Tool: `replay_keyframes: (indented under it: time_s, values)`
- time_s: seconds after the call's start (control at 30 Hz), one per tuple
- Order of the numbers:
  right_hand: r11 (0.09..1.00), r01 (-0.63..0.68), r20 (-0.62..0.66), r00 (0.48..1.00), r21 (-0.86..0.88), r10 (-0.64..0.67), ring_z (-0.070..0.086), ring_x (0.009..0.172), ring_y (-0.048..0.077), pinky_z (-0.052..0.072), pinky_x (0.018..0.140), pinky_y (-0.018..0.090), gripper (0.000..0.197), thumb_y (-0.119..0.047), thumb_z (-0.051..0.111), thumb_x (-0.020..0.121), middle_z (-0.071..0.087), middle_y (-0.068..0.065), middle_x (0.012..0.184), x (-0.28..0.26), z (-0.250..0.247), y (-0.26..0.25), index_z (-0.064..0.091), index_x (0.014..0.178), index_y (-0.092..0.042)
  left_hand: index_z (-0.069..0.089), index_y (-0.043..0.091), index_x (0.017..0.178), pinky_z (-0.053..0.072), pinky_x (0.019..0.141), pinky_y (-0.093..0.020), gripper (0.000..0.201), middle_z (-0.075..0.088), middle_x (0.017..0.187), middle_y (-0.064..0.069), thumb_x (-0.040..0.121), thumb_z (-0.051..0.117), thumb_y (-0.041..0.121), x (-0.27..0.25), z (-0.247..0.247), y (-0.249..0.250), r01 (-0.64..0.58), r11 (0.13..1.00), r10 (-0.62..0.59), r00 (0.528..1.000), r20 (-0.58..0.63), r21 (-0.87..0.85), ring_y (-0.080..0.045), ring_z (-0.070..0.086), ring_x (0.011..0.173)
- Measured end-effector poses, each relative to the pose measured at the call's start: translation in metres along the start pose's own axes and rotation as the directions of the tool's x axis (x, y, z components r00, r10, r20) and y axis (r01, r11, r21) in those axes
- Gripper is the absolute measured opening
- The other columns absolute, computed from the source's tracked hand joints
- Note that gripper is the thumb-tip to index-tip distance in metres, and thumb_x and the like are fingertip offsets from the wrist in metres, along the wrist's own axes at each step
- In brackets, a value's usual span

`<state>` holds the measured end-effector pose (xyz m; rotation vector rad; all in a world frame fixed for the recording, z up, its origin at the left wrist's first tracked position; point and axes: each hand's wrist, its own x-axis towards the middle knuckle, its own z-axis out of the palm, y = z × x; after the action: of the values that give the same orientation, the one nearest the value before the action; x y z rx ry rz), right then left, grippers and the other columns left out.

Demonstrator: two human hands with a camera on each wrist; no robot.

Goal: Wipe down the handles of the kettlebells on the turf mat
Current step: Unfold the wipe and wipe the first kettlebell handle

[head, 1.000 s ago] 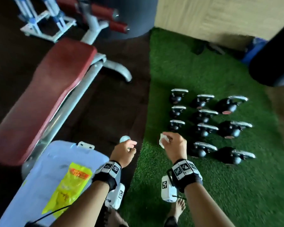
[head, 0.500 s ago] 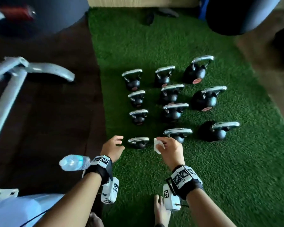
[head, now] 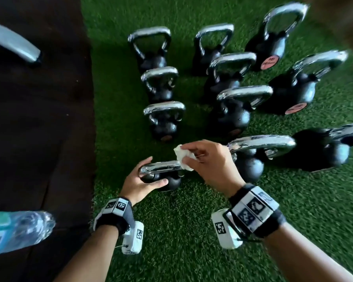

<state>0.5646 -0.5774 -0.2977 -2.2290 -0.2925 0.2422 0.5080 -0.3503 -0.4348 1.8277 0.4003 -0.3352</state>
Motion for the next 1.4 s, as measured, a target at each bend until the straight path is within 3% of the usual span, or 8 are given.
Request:
replay_keyframes:
  time_s: [0.17,0.3,0.5,0.6,0.73,0.93,1.13,1.4]
  values:
    - [0.983,0.179,-0.081,0.981,0.033,-0.176,0.067,0.085,0.001,0.056,0.073,0.014,0.026,-0.032,0.08,0.081,0.071,-0.018,0.093,0.012,0.018,0.022,0.076,0.107,-0.034,0.068,0.031,0.126,0.052,0.101,-0.022,0.067,0.075,0.119,0.014,0.065,0.09,0.046,0.034,0.023,-0.035,-0.244,0.962,0.248,0.969,0.016,-0.119,-0.006,0.069,0.114]
    - [0.948,0.317,-0.102,0.943,0.003,-0.315,0.067,0.086,-0.003,0.054,0.076,0.012,0.026,-0.032,0.079,0.082,0.072,-0.018,0.095,0.01,0.026,0.035,0.076,0.107,-0.032,0.072,0.05,0.107,0.048,0.086,-0.004,0.053,0.075,0.111,0.023,0.057,0.091,0.053,0.04,0.037,-0.054,-0.304,0.941,0.295,0.952,-0.079,-0.15,0.004,0.069,0.106]
    - [0.922,0.388,-0.148,0.91,-0.022,-0.386,0.064,0.084,-0.003,0.05,0.076,0.01,0.025,-0.029,0.08,0.081,0.069,-0.017,0.094,-0.001,0.025,0.04,0.077,0.106,-0.029,0.07,0.018,0.123,0.049,0.109,-0.045,0.065,0.074,0.125,-0.002,0.065,0.093,0.036,0.047,0.039,-0.056,-0.349,0.914,0.335,0.937,-0.101,-0.206,-0.02,0.067,0.121]
    - [0.884,0.464,-0.116,0.876,-0.053,-0.467,0.065,0.089,0.0,0.053,0.083,0.019,0.026,-0.022,0.079,0.082,0.072,-0.01,0.099,-0.004,0.031,0.028,0.077,0.108,-0.022,0.074,0.029,0.114,0.053,0.106,-0.039,0.055,0.076,0.119,0.003,0.064,0.093,0.039,0.046,0.036,-0.053,-0.339,0.93,0.329,0.94,-0.086,-0.144,-0.015,0.07,0.115]
    - [0.842,0.489,-0.062,0.856,-0.225,-0.514,0.067,0.083,0.018,0.055,0.076,0.034,0.013,-0.008,0.072,0.084,0.069,0.004,0.092,-0.004,0.044,0.015,0.077,0.096,-0.011,0.073,0.019,0.114,0.05,0.108,-0.049,0.067,0.076,0.118,-0.001,0.057,0.095,0.046,0.045,0.036,-0.053,-0.289,0.945,0.278,0.957,-0.085,-0.151,-0.019,0.07,0.115]
    - [0.725,0.537,0.147,0.835,-0.431,-0.53,0.056,0.087,0.015,0.046,0.08,0.023,0.017,-0.006,0.059,0.092,0.059,-0.003,0.09,0.001,0.06,0.017,0.069,0.087,-0.018,0.072,0.026,0.118,0.048,0.108,-0.053,0.065,0.075,0.121,-0.001,0.062,0.095,0.048,0.044,0.036,-0.049,-0.316,0.943,0.309,0.948,-0.072,-0.109,-0.021,0.068,0.119]
    - [0.877,0.377,-0.032,0.914,-0.298,-0.404,0.065,0.072,0.026,0.049,0.063,0.038,0.004,0.0,0.069,0.078,0.067,0.012,0.074,-0.003,0.04,0.031,0.071,0.074,-0.003,0.066,0.031,0.128,0.046,0.112,-0.048,0.072,0.072,0.127,0.007,0.064,0.094,0.05,0.042,0.037,-0.045,-0.358,0.931,0.354,0.933,-0.06,-0.076,-0.014,0.064,0.124]
    - [0.876,0.434,-0.15,0.871,-0.208,-0.467,0.066,0.067,0.015,0.052,0.064,0.033,0.007,-0.009,0.077,0.079,0.07,0.006,0.072,-0.006,0.042,0.049,0.072,0.075,-0.004,0.068,0.035,0.125,0.048,0.11,-0.048,0.063,0.073,0.126,0.006,0.068,0.092,0.047,0.041,0.036,-0.044,-0.386,0.919,0.385,0.923,-0.025,-0.08,-0.013,0.065,0.122]
